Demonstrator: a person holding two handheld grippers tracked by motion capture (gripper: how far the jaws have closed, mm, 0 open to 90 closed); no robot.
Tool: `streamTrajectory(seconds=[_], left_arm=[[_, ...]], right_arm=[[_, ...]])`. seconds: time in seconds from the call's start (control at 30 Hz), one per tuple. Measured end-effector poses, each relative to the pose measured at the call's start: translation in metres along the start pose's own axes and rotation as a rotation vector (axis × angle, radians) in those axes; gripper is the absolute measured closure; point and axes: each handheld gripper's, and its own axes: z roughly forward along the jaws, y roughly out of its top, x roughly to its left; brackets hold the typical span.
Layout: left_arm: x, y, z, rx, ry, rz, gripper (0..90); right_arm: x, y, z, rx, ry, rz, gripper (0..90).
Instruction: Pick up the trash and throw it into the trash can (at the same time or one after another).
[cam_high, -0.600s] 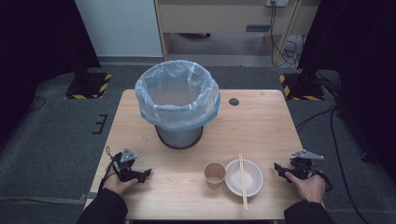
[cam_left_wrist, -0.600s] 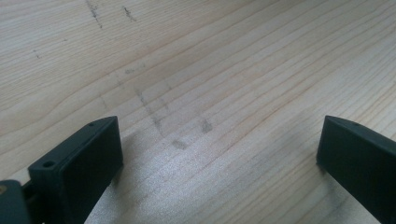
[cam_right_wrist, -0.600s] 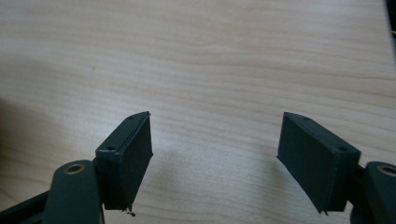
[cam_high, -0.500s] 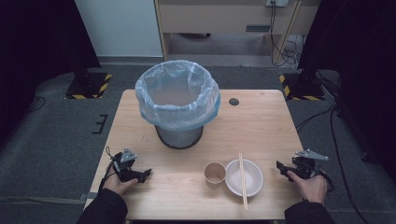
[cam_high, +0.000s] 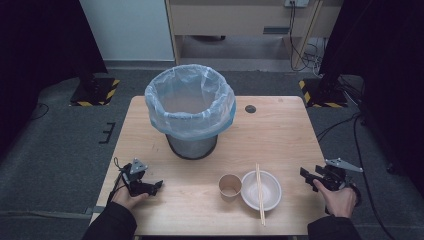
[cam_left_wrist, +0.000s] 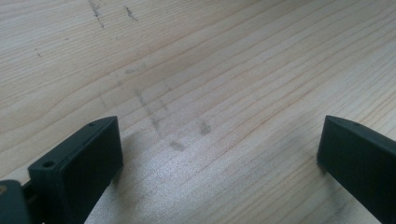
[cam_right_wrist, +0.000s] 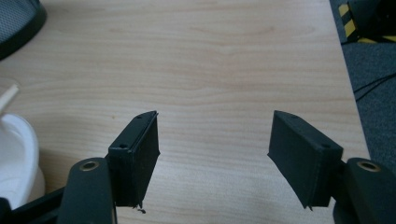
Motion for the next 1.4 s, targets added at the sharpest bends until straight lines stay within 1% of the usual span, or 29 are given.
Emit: streamTrajectory(seconds=[0.07, 0.17, 0.2, 0.3, 0.33, 0.37, 0.4, 0.43, 0.47, 0.5, 0.53, 0.6, 0.63, 0.67, 0.7, 0.73, 0.8, 0.87, 0.9, 0.93, 0.97, 1.03, 1.07, 1.2, 1.27, 1.3, 1.33, 1.37, 1.4], left_arm=[[0.000, 0.000, 0.000, 0.000, 0.000, -0.001, 0.0], [0.000, 0.000, 0.000, 0.000, 0.001, -0.002, 0.0], [0.000, 0.000, 0.000, 0.001, 0.001, -0.002, 0.0], [0.000, 0.000, 0.000, 0.001, 0.001, -0.002, 0.0], [0.000, 0.000, 0.000, 0.001, 0.001, -0.002, 0.0], [0.000, 0.000, 0.000, 0.001, 0.001, -0.002, 0.0], [0.000, 0.000, 0.000, 0.002, 0.001, -0.002, 0.0], [0.000, 0.000, 0.000, 0.002, 0.001, -0.002, 0.0], [0.000, 0.000, 0.000, 0.001, 0.001, -0.002, 0.0], [0.000, 0.000, 0.000, 0.001, 0.001, -0.002, 0.0], [0.000, 0.000, 0.000, 0.001, 0.001, -0.002, 0.0], [0.000, 0.000, 0.000, 0.000, 0.001, -0.002, 0.0], [0.000, 0.000, 0.000, 0.001, 0.001, -0.002, 0.0], [0.000, 0.000, 0.000, 0.001, 0.001, -0.002, 0.0], [0.000, 0.000, 0.000, 0.001, 0.001, -0.002, 0.0], [0.000, 0.000, 0.000, 0.001, 0.001, -0.002, 0.0], [0.000, 0.000, 0.000, 0.001, 0.001, -0.002, 0.0], [0.000, 0.000, 0.000, 0.001, 0.001, -0.002, 0.0], [0.000, 0.000, 0.000, 0.001, 0.001, -0.002, 0.0], [0.000, 0.000, 0.000, 0.000, 0.001, -0.002, 0.0], [0.000, 0.000, 0.000, 0.000, 0.001, -0.003, 0.0], [0.000, 0.000, 0.000, 0.001, 0.000, -0.002, 0.0], [0.000, 0.000, 0.000, 0.001, 0.000, -0.002, 0.0], [0.000, 0.000, 0.000, 0.001, 0.000, -0.002, 0.0], [0.000, 0.000, 0.000, 0.001, 0.000, -0.002, 0.0], [0.000, 0.000, 0.000, 0.001, 0.000, -0.002, 0.0], [0.000, 0.000, 0.000, 0.001, 0.000, -0.002, 0.0], [0.000, 0.000, 0.000, 0.001, 0.000, -0.002, 0.0], [0.000, 0.000, 0.000, 0.001, 0.000, -0.002, 0.0]], right_arm=[[0.003, 0.005, -0.004, -0.025, 0.013, -0.002, 32.4], [0.005, 0.007, -0.006, -0.036, 0.020, 0.000, 32.4], [0.009, 0.011, -0.009, -0.045, 0.025, -0.012, 32.3], [0.013, 0.014, -0.013, -0.057, 0.033, -0.023, 31.9], [0.018, 0.019, -0.019, -0.073, 0.042, -0.027, 31.2], [0.018, 0.019, -0.019, -0.073, 0.042, -0.027, 31.2], [0.022, 0.023, -0.023, -0.090, 0.051, -0.033, 31.3], [0.022, 0.023, -0.023, -0.090, 0.051, -0.033, 31.3], [0.027, 0.027, -0.026, -0.097, 0.066, -0.032, 31.6], [0.027, 0.027, -0.026, -0.097, 0.066, -0.032, 31.6], [0.033, 0.030, -0.028, -0.102, 0.077, -0.032, 31.8], [0.035, 0.031, -0.029, -0.103, 0.082, -0.033, 32.0], [0.038, 0.033, -0.030, -0.105, 0.085, -0.040, 32.0], [0.046, 0.037, -0.032, -0.106, 0.100, -0.049, 31.9], [0.046, 0.037, -0.032, -0.106, 0.100, -0.049, 31.9], [0.053, 0.039, -0.033, -0.112, 0.114, -0.068, 31.1], [0.061, 0.041, -0.033, -0.109, 0.121, -0.096, 31.0], [0.069, 0.042, -0.033, -0.104, 0.135, -0.116, 30.9], [0.069, 0.042, -0.033, -0.104, 0.135, -0.116, 30.9], [0.072, 0.042, -0.033, -0.102, 0.141, -0.124, 31.1], [0.079, 0.044, -0.033, -0.099, 0.151, -0.144, 30.8], [0.081, 0.044, -0.033, -0.097, 0.153, -0.149, 30.7], [0.087, 0.045, -0.034, -0.095, 0.160, -0.162, 30.7], [0.093, 0.046, -0.035, -0.096, 0.162, -0.183, 30.7], [0.099, 0.048, -0.037, -0.108, 0.181, -0.187, 33.0], [0.099, 0.048, -0.037, -0.108, 0.181, -0.187, 33.0], [0.103, 0.049, -0.039, -0.096, 0.191, -0.195, 32.9], [0.103, 0.049, -0.039, -0.096, 0.191, -0.195, 32.9], [0.109, 0.049, -0.039, -0.099, 0.197, -0.213, 33.4]])
